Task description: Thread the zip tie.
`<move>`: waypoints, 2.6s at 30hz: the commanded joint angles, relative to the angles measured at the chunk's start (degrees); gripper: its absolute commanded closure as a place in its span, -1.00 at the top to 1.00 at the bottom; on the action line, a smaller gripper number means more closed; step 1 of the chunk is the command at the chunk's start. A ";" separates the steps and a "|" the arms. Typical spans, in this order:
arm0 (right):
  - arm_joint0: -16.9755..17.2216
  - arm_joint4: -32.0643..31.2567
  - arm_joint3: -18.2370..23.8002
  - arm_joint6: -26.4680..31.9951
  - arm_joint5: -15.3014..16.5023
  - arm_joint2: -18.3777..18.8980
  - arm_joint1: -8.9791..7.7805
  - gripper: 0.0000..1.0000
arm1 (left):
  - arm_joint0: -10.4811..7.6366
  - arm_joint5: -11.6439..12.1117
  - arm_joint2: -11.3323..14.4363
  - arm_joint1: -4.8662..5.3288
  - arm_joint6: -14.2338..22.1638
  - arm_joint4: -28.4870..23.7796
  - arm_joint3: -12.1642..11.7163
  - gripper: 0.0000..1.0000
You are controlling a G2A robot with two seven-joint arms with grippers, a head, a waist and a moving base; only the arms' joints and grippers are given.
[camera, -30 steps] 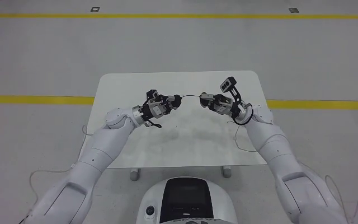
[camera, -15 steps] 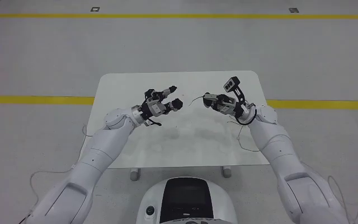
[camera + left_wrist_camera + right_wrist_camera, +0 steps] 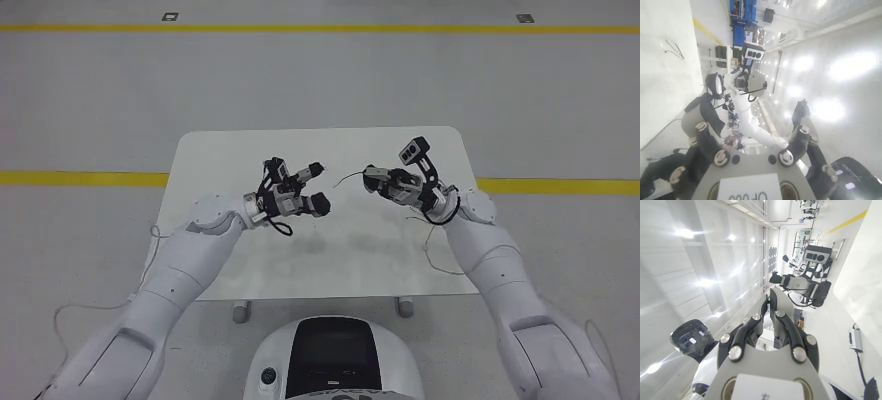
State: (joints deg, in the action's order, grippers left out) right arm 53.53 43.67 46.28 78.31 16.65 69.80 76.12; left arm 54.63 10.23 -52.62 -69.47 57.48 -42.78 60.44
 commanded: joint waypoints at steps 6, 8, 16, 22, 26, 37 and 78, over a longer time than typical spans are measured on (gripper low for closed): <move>-0.55 -1.38 -0.66 1.05 -0.43 -1.82 0.23 -1.00 | 0.18 6.21 0.78 -0.41 -3.57 2.92 0.90 1.00; -0.55 -1.38 -0.66 1.05 -0.43 -1.82 0.23 -1.00 | 0.18 6.21 0.78 -0.41 -3.57 2.92 0.90 1.00; 1.60 1.72 2.95 1.19 -2.49 -1.81 0.35 -1.00 | 1.48 3.67 1.09 -0.65 -3.59 -0.10 1.73 1.00; 2.16 4.50 3.55 1.33 -3.21 -2.99 0.62 -1.00 | 0.96 3.11 2.18 -1.35 -2.09 -2.62 0.76 1.00; 1.80 6.06 3.15 1.33 -3.81 -4.27 0.82 -1.00 | 0.55 5.04 2.97 -1.91 -2.92 -2.55 0.08 1.00; 3.29 5.20 5.74 -1.81 -4.81 -4.58 0.72 -1.00 | 1.42 4.46 2.90 -2.02 -3.93 -3.46 1.66 1.00; 4.48 -8.37 7.35 -6.53 -7.50 -2.94 -1.96 -1.00 | 2.08 3.49 2.34 -2.00 -4.72 1.54 2.47 -0.30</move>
State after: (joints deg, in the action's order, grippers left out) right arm 57.95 35.56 53.51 71.88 9.18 66.77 74.25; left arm 56.73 13.72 -50.31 -71.45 52.85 -41.39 62.91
